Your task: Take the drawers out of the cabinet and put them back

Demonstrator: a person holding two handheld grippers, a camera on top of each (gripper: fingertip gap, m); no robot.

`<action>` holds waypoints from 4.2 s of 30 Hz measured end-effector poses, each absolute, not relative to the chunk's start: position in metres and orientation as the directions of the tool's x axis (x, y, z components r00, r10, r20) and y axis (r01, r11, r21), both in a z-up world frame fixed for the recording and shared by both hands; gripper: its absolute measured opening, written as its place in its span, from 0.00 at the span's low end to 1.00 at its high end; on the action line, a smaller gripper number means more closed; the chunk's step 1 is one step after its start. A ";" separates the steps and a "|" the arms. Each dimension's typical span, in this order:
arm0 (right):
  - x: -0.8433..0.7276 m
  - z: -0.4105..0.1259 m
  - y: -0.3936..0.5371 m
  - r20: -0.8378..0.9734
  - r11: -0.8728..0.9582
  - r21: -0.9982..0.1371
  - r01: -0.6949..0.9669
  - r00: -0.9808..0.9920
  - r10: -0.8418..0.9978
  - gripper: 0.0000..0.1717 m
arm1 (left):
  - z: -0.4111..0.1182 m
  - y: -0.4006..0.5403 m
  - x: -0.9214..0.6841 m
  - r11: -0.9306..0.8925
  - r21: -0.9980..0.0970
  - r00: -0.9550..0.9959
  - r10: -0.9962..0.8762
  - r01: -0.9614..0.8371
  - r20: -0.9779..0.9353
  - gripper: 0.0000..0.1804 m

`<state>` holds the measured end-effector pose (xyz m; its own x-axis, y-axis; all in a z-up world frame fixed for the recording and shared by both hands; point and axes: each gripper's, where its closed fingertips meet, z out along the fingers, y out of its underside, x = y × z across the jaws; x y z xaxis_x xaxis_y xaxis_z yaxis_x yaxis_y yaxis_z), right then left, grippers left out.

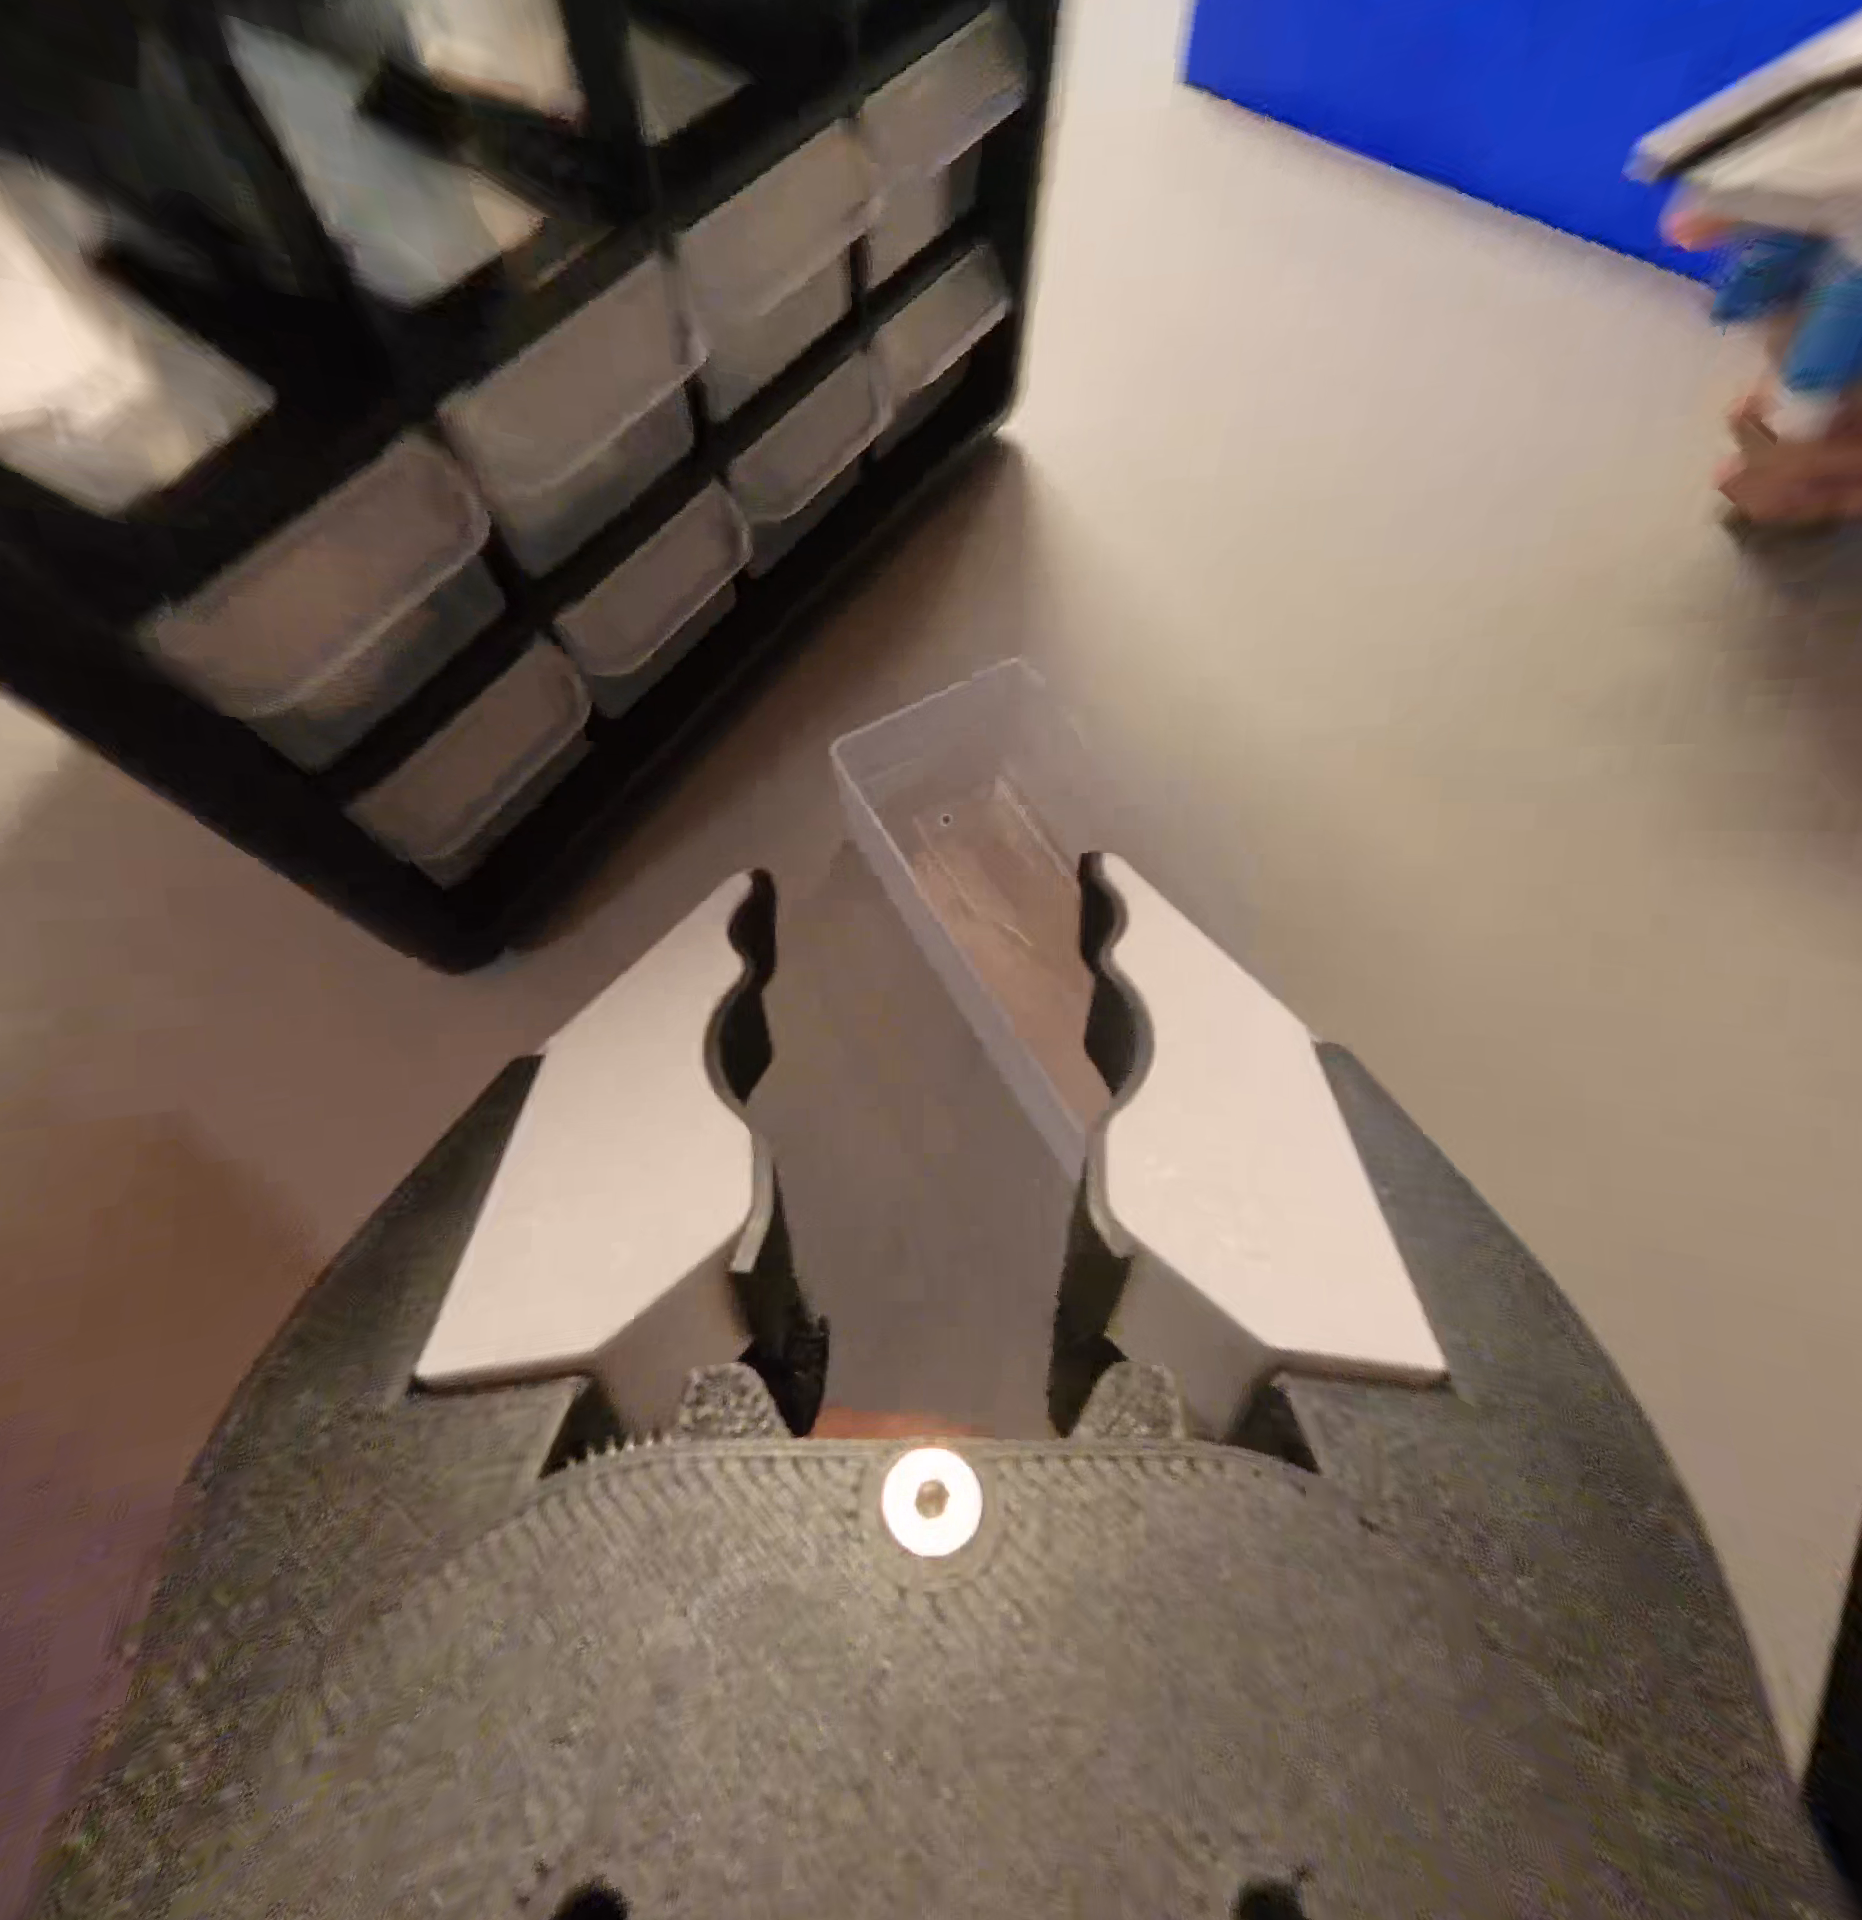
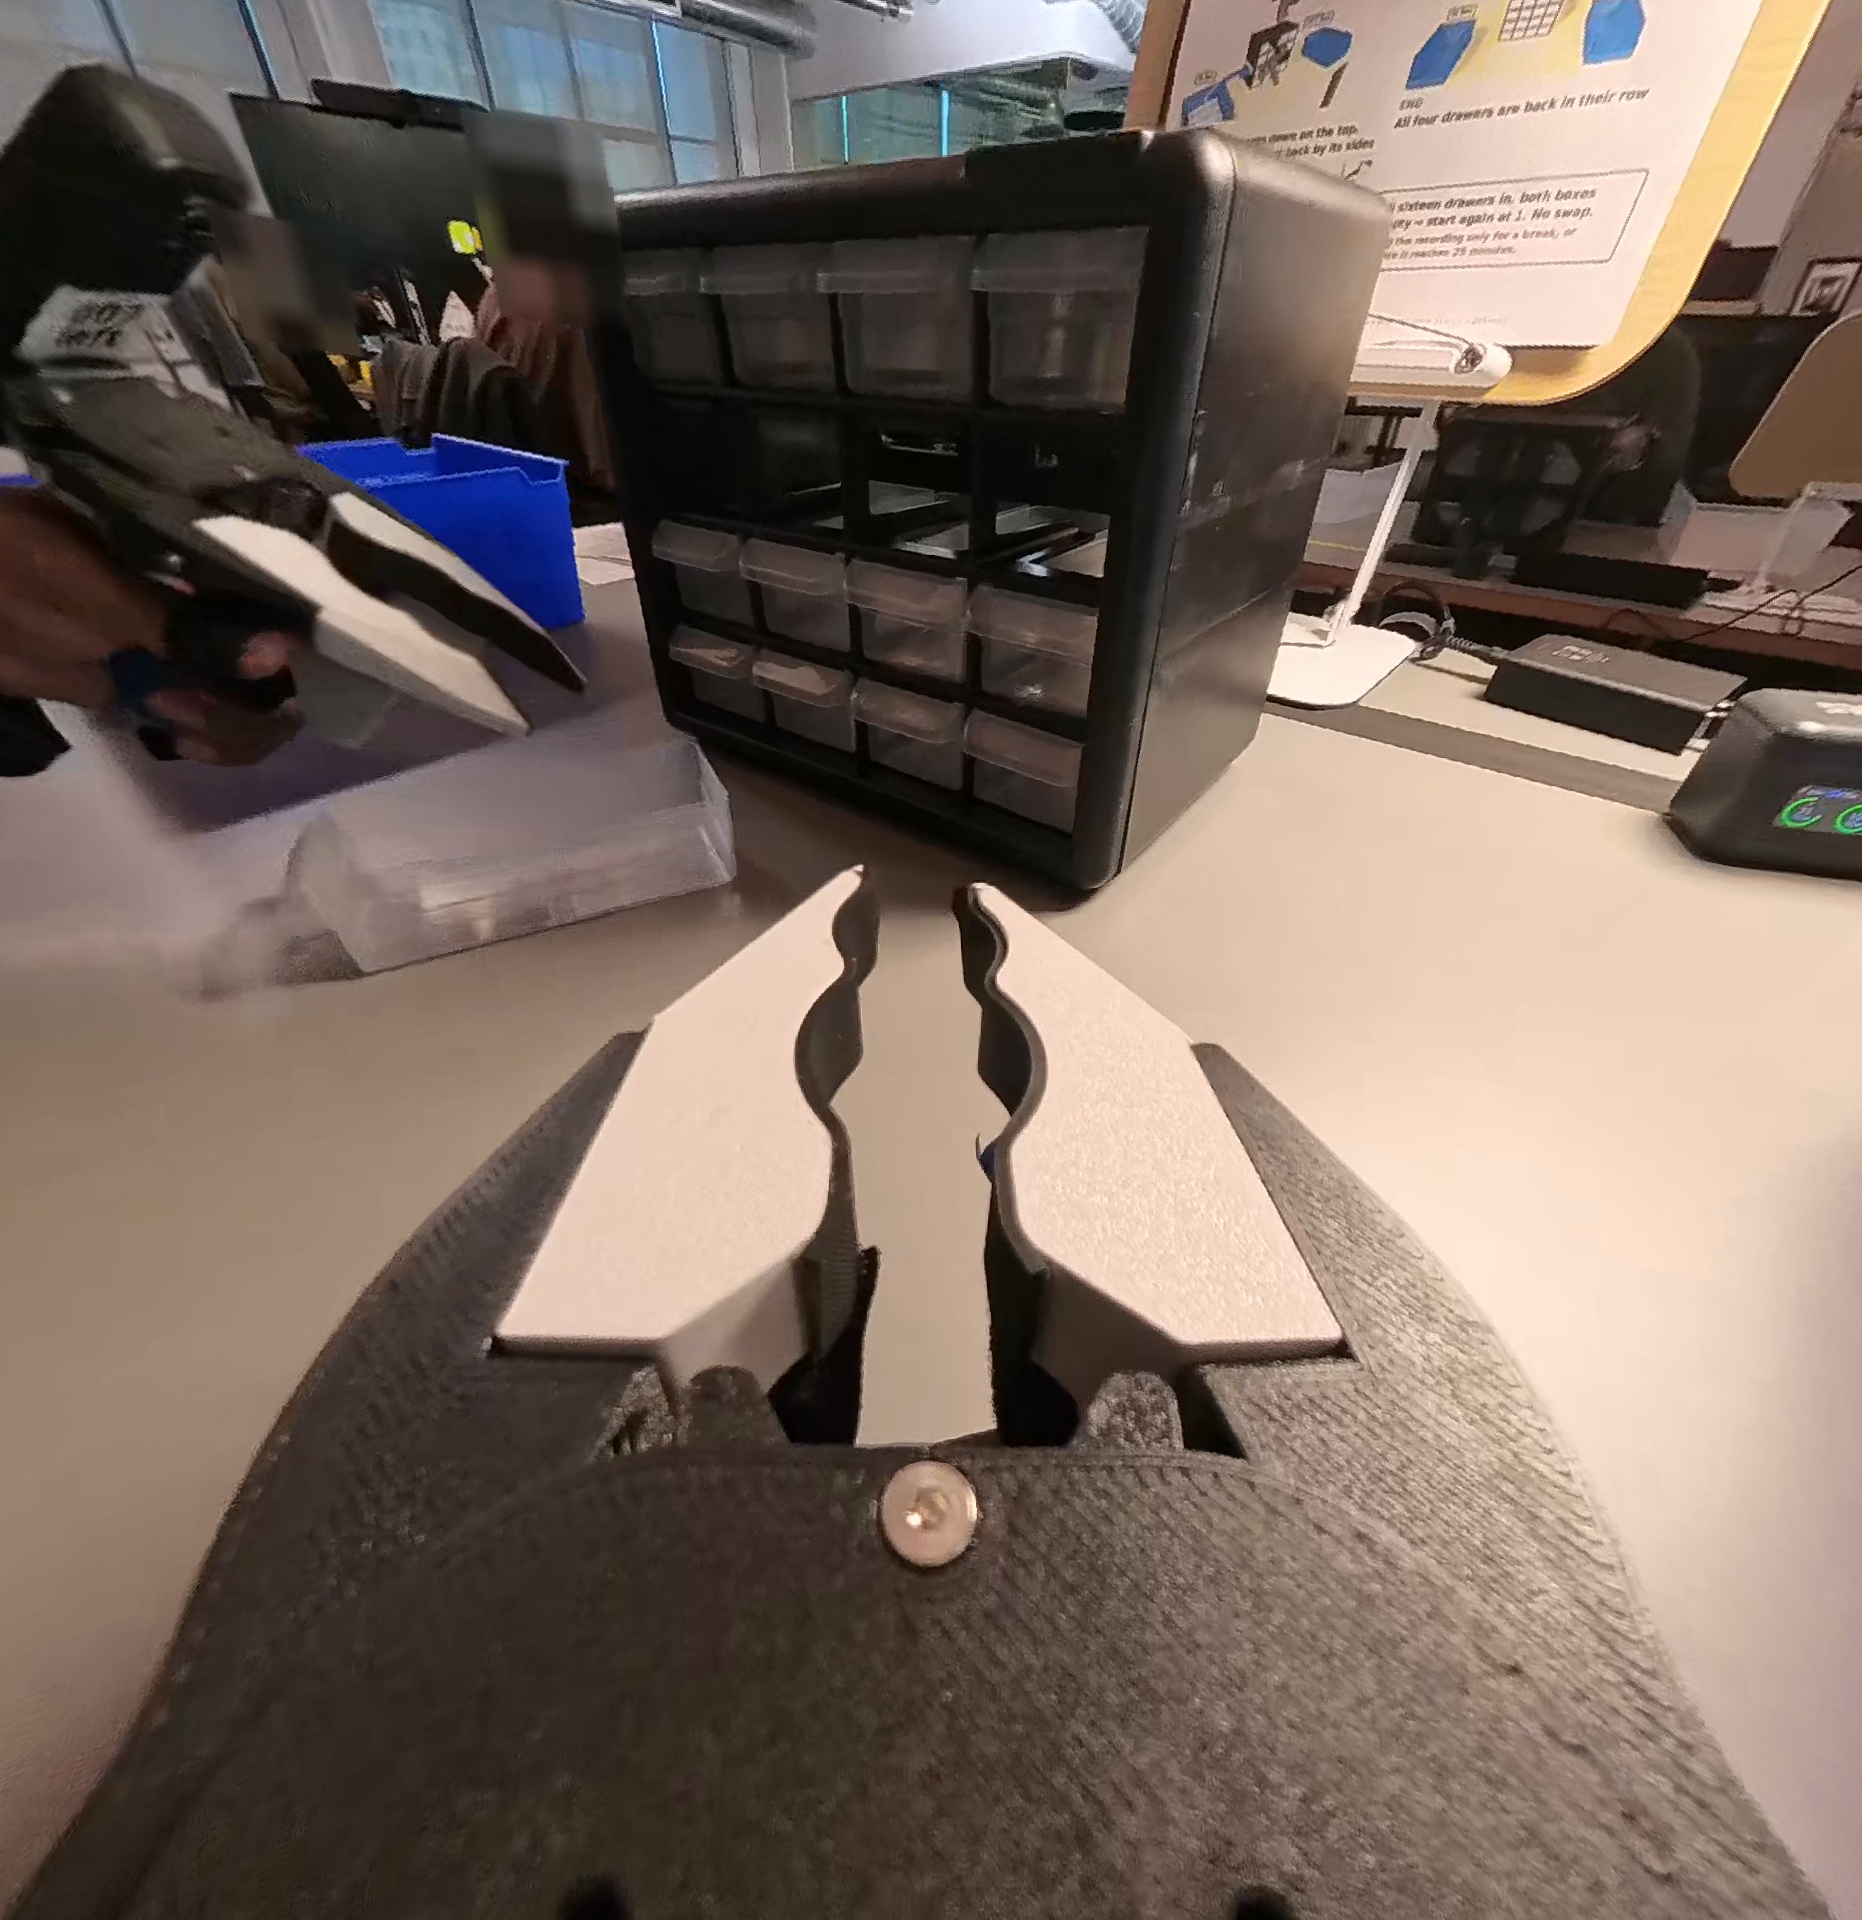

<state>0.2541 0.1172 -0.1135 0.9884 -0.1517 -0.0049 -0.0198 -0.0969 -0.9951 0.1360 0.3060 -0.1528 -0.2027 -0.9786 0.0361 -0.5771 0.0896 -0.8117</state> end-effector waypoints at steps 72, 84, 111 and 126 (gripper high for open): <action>0.385 0.003 0.290 -0.255 -0.158 -0.952 -0.264 0.964 -0.073 0.21 | -0.036 0.173 0.206 0.525 -0.821 -0.818 -0.559 -0.224 -0.134 0.09; 0.385 0.004 0.291 -0.266 -0.145 -0.951 -0.273 0.962 -0.068 0.21 | -0.048 0.180 0.220 0.541 -0.803 -0.795 -0.588 -0.251 -0.147 0.09; 0.384 0.004 0.291 -0.261 -0.142 -0.953 -0.268 0.963 -0.067 0.19 | -0.074 0.258 0.298 0.613 -0.690 -0.394 -0.785 -0.386 -0.478 0.16; 0.384 0.005 0.291 -0.255 -0.143 -0.954 -0.263 0.964 -0.072 0.19 | -0.088 0.250 0.290 0.561 -0.734 -0.494 -0.796 -0.384 -0.350 0.17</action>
<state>0.3842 0.2913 0.0049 0.9643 -0.0725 -0.2546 -0.2626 -0.1431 -0.9542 0.2901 0.2498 -0.0881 -0.4944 -0.7959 -0.3495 -0.3836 0.5606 -0.7338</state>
